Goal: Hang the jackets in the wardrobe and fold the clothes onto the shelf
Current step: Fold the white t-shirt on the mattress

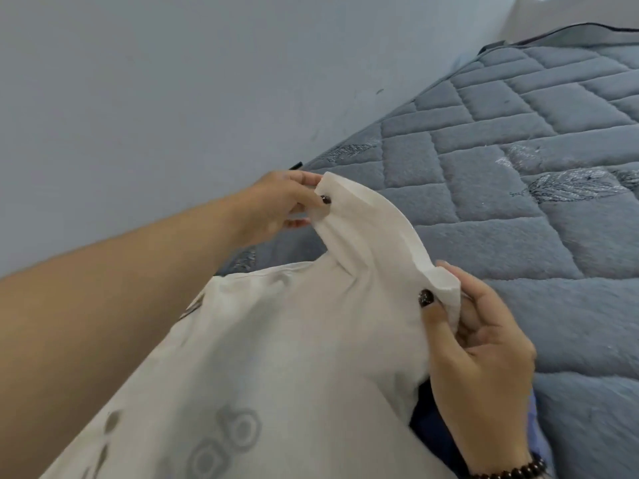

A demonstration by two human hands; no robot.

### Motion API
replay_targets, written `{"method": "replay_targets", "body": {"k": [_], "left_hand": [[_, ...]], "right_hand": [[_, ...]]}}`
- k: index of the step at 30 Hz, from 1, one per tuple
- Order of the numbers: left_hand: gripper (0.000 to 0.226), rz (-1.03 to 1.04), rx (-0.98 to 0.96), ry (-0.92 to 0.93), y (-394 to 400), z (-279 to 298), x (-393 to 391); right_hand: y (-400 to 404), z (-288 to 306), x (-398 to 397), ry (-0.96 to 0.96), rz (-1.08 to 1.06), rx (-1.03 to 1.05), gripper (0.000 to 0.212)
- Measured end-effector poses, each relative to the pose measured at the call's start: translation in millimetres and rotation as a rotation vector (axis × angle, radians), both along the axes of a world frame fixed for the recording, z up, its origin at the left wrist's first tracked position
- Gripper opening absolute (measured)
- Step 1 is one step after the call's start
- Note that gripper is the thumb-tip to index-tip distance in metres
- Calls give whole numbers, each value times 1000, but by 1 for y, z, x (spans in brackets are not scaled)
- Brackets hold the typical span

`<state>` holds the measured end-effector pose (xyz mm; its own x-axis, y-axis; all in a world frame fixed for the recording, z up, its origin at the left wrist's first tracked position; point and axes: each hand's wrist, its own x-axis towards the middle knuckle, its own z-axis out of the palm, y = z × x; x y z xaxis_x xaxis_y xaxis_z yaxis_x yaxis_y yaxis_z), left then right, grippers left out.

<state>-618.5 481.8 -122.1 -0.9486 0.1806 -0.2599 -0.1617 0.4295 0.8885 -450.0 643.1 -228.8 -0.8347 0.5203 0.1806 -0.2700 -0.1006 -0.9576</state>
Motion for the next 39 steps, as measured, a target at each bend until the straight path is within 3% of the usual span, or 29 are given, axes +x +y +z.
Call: {"method": "replay_targets", "body": {"k": [3, 5, 6, 9, 11, 15, 20, 22, 25, 26, 28, 31, 33, 34, 37, 39], "left_hand": [[25, 58, -35, 19, -47, 10, 41], [15, 127, -68, 19, -84, 7, 72], [14, 165, -90, 4, -102, 3, 86], [41, 264, -267, -102, -148, -18, 123], [38, 322, -317, -171, -162, -31, 143], [41, 468, -123, -330, -156, -42, 160], [23, 671, 111, -212, -155, -44, 155], [6, 688, -74, -235, -159, -48, 157], [20, 519, -657, -289, -160, -55, 153], [24, 457, -769, -233, -156, -56, 147], [29, 399, -795, -81, -138, -55, 130], [34, 296, -762, 2, -97, -53, 97], [40, 244, -763, 13, -70, -56, 78], [44, 209, -793, 37, -61, -60, 70], [50, 136, -853, 95, -49, -72, 49], [36, 171, -879, 133, -53, -80, 38]], "right_hand": [[-13, 7, 10, 208, 210, 134, 29], [-16, 10, 17, 267, 459, 158, 31], [-17, 12, 19, 261, 602, 146, 30], [-29, 14, 23, 159, 932, 219, 27], [-37, 11, 26, 82, 1058, 316, 32], [-44, 12, 28, 38, 1180, 455, 41], [-48, 16, 30, -84, 1278, 422, 45], [-47, 16, 30, -151, 1368, 404, 47], [-47, 13, 30, -235, 1491, 335, 50], [-48, 12, 30, -241, 1510, 307, 50], [-47, 11, 30, -165, 1439, 228, 50], [-40, 4, 21, 33, 958, 146, 51], [-28, -4, 12, 15, 611, 246, 49], [-22, -7, 9, -50, 540, 315, 43], [-15, -9, 6, -306, 721, 455, 30], [-15, -10, 7, -366, 840, 532, 16]]}}
